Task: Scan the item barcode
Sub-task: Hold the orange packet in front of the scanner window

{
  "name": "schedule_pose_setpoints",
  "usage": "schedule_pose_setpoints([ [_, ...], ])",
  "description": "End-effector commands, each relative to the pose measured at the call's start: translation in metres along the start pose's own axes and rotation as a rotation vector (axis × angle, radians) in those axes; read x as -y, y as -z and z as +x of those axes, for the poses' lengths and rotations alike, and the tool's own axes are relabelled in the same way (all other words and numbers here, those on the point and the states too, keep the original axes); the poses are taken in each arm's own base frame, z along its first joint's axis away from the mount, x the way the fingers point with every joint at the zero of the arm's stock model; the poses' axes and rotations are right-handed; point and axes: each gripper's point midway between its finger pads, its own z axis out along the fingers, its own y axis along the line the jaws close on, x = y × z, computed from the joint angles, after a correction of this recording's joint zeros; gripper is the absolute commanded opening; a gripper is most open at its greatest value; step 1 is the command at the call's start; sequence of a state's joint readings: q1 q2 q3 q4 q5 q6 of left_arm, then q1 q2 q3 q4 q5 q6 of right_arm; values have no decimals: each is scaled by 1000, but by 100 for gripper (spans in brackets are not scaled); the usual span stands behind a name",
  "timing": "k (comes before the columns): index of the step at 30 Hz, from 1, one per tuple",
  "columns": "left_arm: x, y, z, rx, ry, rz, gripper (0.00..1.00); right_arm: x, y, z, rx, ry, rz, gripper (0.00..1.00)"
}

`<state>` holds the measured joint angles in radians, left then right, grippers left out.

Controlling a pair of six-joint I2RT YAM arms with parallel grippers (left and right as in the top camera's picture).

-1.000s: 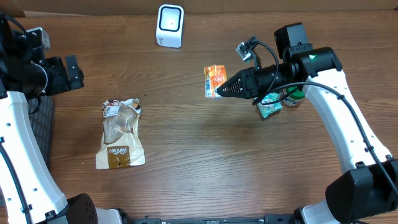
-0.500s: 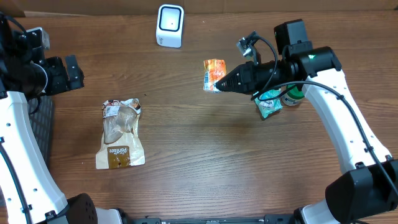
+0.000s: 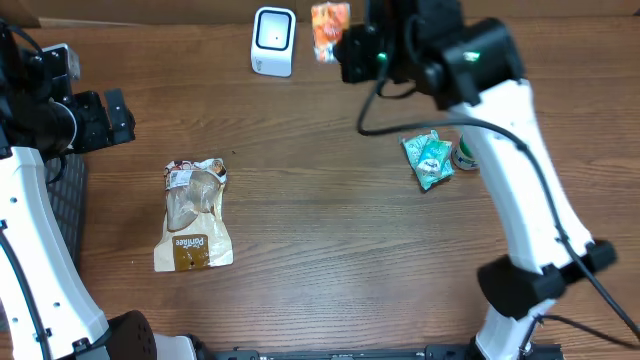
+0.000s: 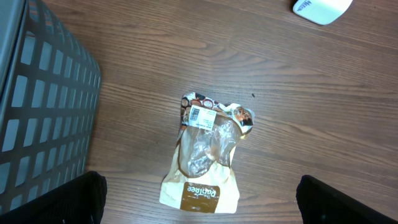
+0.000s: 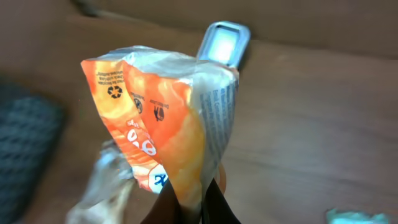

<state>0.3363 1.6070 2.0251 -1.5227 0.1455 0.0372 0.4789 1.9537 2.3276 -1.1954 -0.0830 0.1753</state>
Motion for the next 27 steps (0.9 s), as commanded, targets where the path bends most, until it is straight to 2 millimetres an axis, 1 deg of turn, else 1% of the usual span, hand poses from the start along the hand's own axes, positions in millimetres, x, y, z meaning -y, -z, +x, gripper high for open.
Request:
schedule_pose_setpoints([
  [1, 0, 2, -3, 11, -22, 2, 100, 39, -50, -8, 39, 124, 309, 4],
  [3, 0, 2, -3, 11, -22, 2, 100, 48, -79, -19, 97, 211, 448, 4],
  [5, 0, 2, -3, 11, -22, 2, 100, 51, -108, -33, 151, 345, 549, 4],
  [8, 0, 2, -3, 11, -22, 1, 100, 50, -143, -46, 202, 508, 615, 4],
  [9, 0, 2, -3, 11, -22, 1, 100, 50, -159, -51, 224, 567, 625, 4],
  [10, 0, 2, -3, 11, -22, 2, 100, 49, -166, -53, 238, 588, 629, 4],
  [14, 0, 2, -3, 11, -22, 2, 100, 50, -203, -67, 336, 713, 666, 4],
  [16, 0, 2, -3, 11, -22, 2, 100, 49, -221, -67, 357, 796, 668, 4],
  [17, 0, 2, -3, 11, -22, 2, 100, 46, -240, -62, 359, 886, 657, 4],
  [20, 0, 2, -3, 11, -22, 2, 100, 44, -271, -45, 327, 1044, 636, 4],
  [22, 0, 2, -3, 11, -22, 1, 100, 45, -286, -35, 303, 1102, 628, 4],
  [24, 0, 2, -3, 11, -22, 2, 100, 48, -297, -27, 299, 1102, 629, 4],
  [26, 0, 2, -3, 11, -22, 2, 100, 50, -299, -24, 289, 1103, 628, 4],
  [27, 0, 2, -3, 11, -22, 2, 100, 50, -296, -28, 306, 1093, 647, 4],
])
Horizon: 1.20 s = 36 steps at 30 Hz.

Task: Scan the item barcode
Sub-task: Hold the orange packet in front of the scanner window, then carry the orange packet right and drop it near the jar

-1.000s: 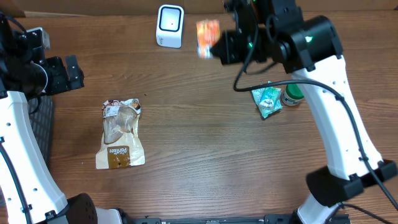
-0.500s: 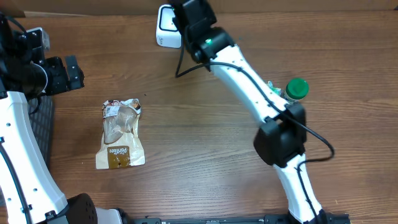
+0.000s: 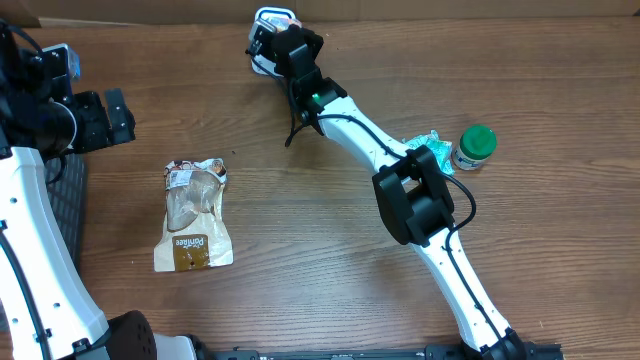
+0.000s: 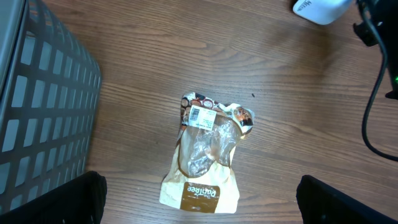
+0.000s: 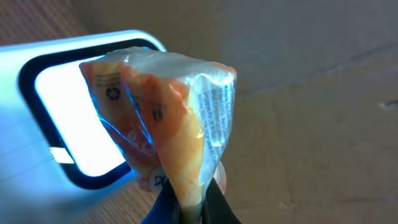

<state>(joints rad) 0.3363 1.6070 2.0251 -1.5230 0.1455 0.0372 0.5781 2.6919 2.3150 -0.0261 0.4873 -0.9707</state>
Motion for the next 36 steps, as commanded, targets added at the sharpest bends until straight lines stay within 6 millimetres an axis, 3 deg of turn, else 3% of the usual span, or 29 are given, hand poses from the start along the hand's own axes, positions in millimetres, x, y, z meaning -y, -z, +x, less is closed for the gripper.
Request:
schedule_pose_setpoints([
  [1, 0, 2, -3, 11, -22, 2, 100, 22, 4, -10, 23, -1, 65, 4],
  [8, 0, 2, -3, 11, -22, 2, 100, 45, 21, -24, 10, -88, 89, 4],
  [13, 0, 2, -3, 11, -22, 2, 100, 114, 81, -57, 57, -349, 11, 4],
  [15, 0, 2, -3, 11, -22, 2, 100, 141, 122, -70, 77, -504, -86, 4],
  [19, 0, 2, -3, 11, -22, 1, 100, 160, 192, -72, 35, -790, -311, 4],
  [21, 0, 2, -3, 11, -22, 2, 100, 159, 229, -60, -44, -901, -440, 4],
  [23, 0, 2, -3, 11, -22, 2, 100, 134, 280, -30, -227, -956, -664, 4],
  [26, 0, 2, -3, 11, -22, 1, 100, 107, 317, 9, -446, -945, -824, 4],
  [29, 0, 2, -3, 11, -22, 2, 100, 92, 332, 63, -692, -923, -834, 4],
  [30, 0, 2, -3, 11, -22, 2, 100, 89, 333, 72, -728, -924, -833, 4],
  [36, 0, 2, -3, 11, -22, 2, 100, 53, 320, 154, -1010, -960, -829, 4],
])
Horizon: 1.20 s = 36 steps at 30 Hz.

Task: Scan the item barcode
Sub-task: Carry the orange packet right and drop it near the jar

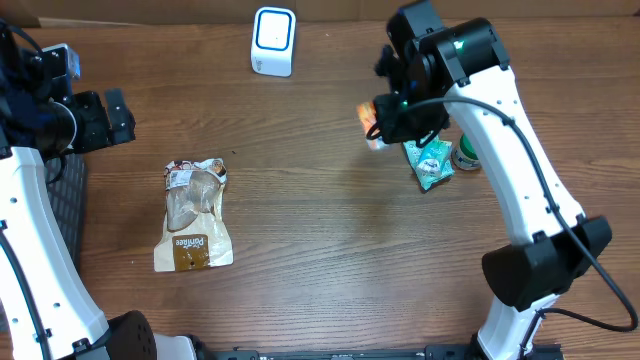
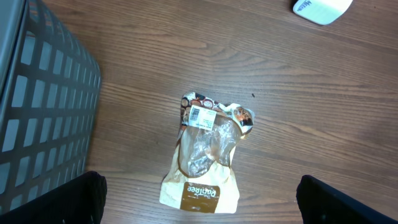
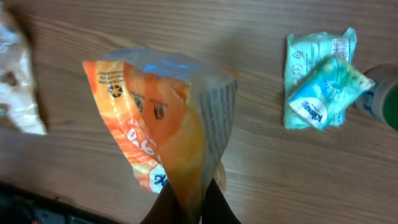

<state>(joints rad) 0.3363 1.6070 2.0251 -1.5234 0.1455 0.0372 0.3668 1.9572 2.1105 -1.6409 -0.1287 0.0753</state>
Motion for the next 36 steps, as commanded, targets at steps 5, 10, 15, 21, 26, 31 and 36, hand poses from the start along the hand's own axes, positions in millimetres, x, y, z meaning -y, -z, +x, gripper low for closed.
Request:
schedule_pose_setpoints([
  [5, 0, 2, -3, 12, -22, 2, 100, 73, -87, 35, -176, -197, 29, 4],
  [10, 0, 2, -3, 12, -22, 2, 100, 112, -121, 63, -238, -306, 32, 4],
  [15, 0, 2, -3, 12, -22, 2, 100, 134, -125, 66, -226, -369, 30, 4],
  [21, 0, 2, -3, 12, -22, 2, 100, 135, -121, 58, -195, -383, 0, 67],
  [26, 0, 2, -3, 12, -22, 1, 100, 117, -70, 20, -97, -346, -38, 68],
  [31, 0, 2, -3, 12, -22, 2, 100, 70, -25, -9, -6, -276, -187, 74],
  [36, 0, 2, -3, 12, -22, 2, 100, 16, -32, -18, 5, -172, -308, 83],
])
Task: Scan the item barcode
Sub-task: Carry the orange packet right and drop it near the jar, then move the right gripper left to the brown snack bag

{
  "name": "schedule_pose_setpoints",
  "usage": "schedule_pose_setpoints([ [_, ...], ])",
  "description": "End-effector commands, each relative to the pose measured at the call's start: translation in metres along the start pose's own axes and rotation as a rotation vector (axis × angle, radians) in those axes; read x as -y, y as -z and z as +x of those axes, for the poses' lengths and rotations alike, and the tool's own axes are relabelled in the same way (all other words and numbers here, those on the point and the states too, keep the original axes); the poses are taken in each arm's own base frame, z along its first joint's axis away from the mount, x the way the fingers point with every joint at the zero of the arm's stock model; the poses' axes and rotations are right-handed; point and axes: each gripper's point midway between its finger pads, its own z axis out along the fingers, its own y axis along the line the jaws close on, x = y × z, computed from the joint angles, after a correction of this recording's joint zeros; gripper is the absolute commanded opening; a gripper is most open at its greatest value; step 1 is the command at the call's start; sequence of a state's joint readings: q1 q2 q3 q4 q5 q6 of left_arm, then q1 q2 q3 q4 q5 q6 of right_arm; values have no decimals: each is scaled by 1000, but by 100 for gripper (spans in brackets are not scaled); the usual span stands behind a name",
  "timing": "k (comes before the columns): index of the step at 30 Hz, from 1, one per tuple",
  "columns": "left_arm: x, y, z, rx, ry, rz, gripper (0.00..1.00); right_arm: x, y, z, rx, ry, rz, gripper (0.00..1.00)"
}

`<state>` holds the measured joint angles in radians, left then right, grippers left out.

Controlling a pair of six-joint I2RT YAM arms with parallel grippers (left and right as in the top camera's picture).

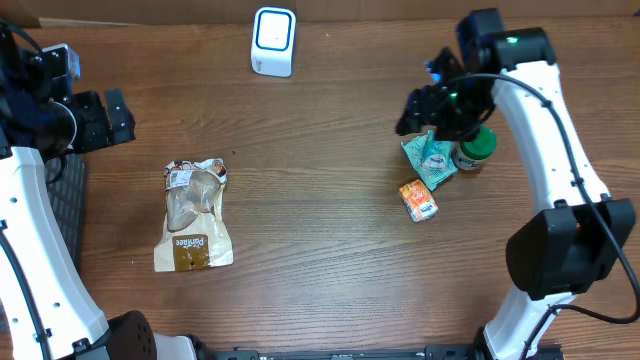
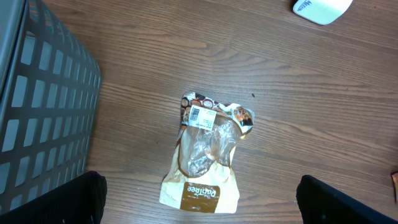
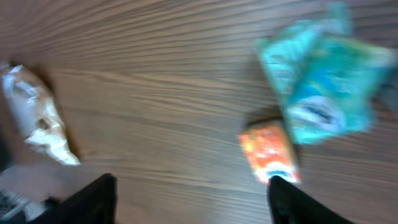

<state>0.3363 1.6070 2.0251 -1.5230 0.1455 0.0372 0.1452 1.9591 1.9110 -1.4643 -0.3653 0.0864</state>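
Observation:
The orange packet point(image 1: 418, 199) lies flat on the table right of centre, just below the teal tissue packs; it also shows in the blurred right wrist view point(image 3: 269, 152). My right gripper point(image 1: 415, 112) hangs above it, open and empty point(image 3: 193, 202). The white barcode scanner point(image 1: 273, 40) stands at the back edge; its base shows in the left wrist view point(image 2: 320, 9). My left gripper point(image 1: 112, 116) is open at the far left, high above a brown and white snack bag point(image 2: 207, 150).
Teal tissue packs point(image 1: 429, 157) and a green-capped jar point(image 1: 476, 146) lie beside the orange packet. The brown snack bag point(image 1: 193, 214) rests left of centre. A dark mesh basket point(image 2: 37, 106) stands at the left edge.
My right gripper was shut on the orange packet above the table near the tissue packs. Now it is open and the packet lies on the table below the tissues.
First my right gripper held the orange packet near the scanner at the back. Then the packet was right in front of the scanner's lit window. Then it hung over the right side by the tissues. Now it lies released there. The left arm stayed still.

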Motion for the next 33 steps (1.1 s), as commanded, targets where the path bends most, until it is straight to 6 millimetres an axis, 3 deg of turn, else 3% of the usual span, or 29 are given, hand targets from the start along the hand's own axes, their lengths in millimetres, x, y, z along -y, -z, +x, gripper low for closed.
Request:
schedule_pose_setpoints([
  [1, 0, 2, -3, 11, -22, 2, 100, -44, -13, 8, -21, 81, -102, 91],
  [3, 0, 2, -3, 11, -22, 2, 100, -63, -26, 15, -38, 133, -119, 100],
  [10, 0, 2, -3, 11, -22, 2, 100, -127, -75, 39, -49, 313, -158, 100],
  [19, 0, 2, -3, 11, -22, 2, 100, -177, -122, 52, -50, 426, -199, 100],
  [24, 0, 2, -3, 11, -22, 1, 100, -196, -142, 58, -47, 482, -218, 100],
  [33, 0, 2, -3, 11, -22, 2, 100, -214, -185, 52, -24, 537, -247, 94],
])
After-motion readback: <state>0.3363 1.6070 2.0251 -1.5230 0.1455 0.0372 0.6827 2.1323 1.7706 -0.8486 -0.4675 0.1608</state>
